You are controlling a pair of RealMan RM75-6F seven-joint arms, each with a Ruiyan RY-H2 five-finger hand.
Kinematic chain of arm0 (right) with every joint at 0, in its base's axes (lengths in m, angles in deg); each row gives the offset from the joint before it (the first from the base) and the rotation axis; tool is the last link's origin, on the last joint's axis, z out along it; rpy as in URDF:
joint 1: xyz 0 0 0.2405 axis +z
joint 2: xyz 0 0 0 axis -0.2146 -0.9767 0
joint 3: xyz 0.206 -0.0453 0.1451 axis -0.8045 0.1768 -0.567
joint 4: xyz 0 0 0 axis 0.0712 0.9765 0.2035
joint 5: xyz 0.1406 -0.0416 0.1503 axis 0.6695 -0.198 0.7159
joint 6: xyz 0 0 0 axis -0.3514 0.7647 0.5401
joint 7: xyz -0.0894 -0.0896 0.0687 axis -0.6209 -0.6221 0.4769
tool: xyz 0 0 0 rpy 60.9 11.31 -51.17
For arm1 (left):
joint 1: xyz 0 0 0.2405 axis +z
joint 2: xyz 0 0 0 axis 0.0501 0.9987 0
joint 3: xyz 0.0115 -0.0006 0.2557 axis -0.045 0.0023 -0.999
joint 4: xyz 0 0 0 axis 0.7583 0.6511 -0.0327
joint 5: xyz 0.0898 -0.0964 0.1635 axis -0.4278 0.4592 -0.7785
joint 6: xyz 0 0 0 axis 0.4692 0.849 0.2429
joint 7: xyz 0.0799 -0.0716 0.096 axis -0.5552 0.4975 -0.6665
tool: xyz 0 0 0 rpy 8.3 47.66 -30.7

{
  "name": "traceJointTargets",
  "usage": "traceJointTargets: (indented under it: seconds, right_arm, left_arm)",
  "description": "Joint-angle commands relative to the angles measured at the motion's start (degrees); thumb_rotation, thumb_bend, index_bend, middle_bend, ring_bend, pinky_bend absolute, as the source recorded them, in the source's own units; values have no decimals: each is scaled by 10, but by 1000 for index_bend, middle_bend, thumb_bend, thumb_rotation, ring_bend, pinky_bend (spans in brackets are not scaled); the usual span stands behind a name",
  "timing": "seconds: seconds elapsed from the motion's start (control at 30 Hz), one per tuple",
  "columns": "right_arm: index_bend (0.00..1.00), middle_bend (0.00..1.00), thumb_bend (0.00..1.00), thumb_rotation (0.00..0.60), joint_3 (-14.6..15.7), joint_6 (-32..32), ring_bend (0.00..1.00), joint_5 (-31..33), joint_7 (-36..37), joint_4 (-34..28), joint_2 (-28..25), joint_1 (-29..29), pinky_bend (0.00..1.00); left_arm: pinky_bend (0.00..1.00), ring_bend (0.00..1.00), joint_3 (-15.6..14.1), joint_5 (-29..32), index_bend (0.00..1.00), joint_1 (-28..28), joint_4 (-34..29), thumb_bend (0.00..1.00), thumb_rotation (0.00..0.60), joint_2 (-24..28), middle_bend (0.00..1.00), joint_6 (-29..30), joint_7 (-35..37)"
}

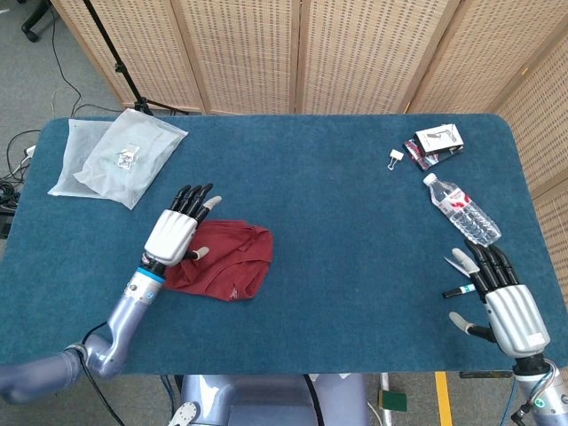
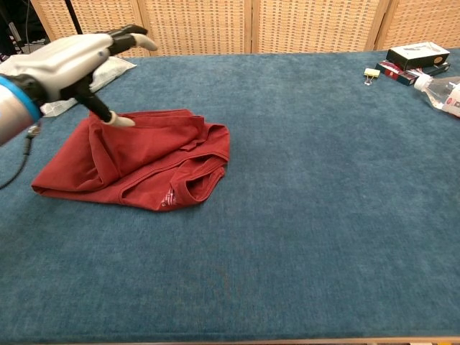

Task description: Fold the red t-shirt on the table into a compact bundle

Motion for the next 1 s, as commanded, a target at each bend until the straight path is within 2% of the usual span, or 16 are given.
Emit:
traceJointTargets:
  seconds: [0.03, 0.1, 0.3, 0.67, 1.0]
  right_arm:
    - [0, 0, 0, 600, 1, -2, 0, -2, -5, -1, 2, 0, 0]
    - [0, 0, 0, 600, 2, -3, 0, -3, -9, -1, 3, 1, 0]
    - [0, 0, 0, 600, 3, -9, 0, -3, -20, -2, 8, 3, 0]
    - [0, 0, 0, 600, 3, -16, 0, 1, -28, -2, 11, 5, 0]
    - [0, 0, 0, 600, 3, -14, 0, 2, -26, -1, 10, 4, 0]
  left_arm:
    - [0, 0, -46, -54, 49, 32, 81, 14, 600, 43, 0, 17, 129]
    - [0, 0, -51, -63, 121, 36, 112, 48, 600, 42, 0, 21, 163]
    - [0, 0, -56, -77, 226, 42, 182, 116, 600, 27, 0, 28, 218]
    - [0, 0, -68, -100, 318, 44, 267, 143, 600, -8, 0, 38, 266]
    - [0, 0, -71, -109, 393, 37, 301, 221, 600, -37, 0, 33, 271]
